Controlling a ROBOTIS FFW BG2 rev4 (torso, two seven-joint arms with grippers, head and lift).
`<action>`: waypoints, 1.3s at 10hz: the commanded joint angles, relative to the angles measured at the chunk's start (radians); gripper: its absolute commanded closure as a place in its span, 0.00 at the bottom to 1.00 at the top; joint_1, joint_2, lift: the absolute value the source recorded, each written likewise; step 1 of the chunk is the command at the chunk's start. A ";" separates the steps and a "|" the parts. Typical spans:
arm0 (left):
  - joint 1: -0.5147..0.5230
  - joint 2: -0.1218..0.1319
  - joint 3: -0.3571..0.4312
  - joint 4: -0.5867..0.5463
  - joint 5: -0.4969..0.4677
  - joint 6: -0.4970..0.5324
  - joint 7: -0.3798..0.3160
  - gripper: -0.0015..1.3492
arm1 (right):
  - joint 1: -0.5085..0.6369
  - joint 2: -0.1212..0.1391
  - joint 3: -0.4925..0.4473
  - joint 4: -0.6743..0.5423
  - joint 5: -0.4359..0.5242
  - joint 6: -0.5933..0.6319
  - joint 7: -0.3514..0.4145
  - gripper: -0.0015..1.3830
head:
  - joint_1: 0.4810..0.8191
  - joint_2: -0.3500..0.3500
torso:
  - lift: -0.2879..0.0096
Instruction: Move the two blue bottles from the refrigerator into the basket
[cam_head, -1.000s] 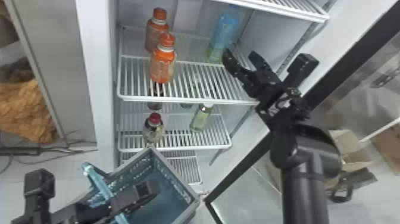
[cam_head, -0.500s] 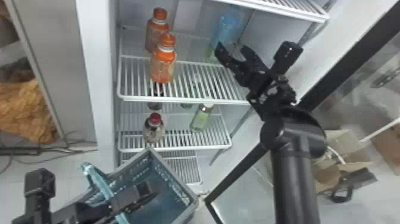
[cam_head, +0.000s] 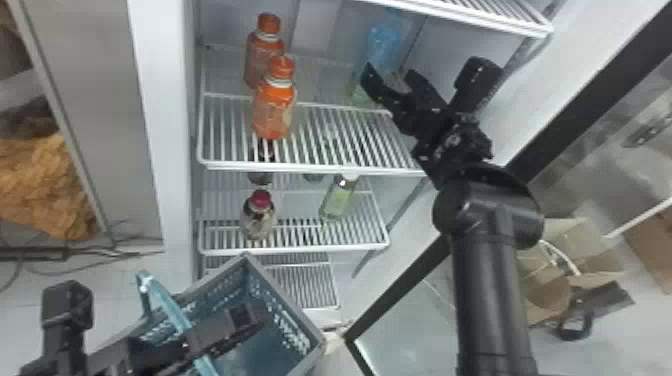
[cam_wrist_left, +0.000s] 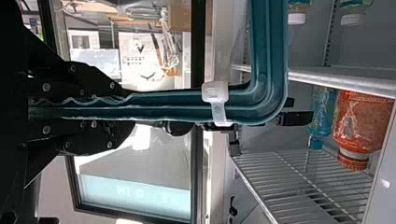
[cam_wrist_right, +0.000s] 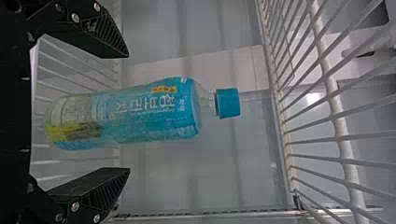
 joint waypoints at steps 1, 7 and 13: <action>-0.001 0.000 0.000 0.000 0.000 0.000 0.000 0.89 | -0.036 -0.008 0.016 0.040 0.010 0.000 -0.003 0.14 | 0.63 0.00 | 0.93; -0.013 0.005 -0.004 0.002 0.000 0.000 0.000 0.89 | -0.151 -0.028 0.068 0.197 0.046 -0.005 -0.028 0.18 | 0.63 0.00 | 0.93; -0.015 0.008 -0.008 0.005 0.004 -0.003 0.000 0.89 | -0.139 -0.023 0.102 0.234 -0.004 -0.039 -0.060 0.93 | 0.63 0.01 | 0.93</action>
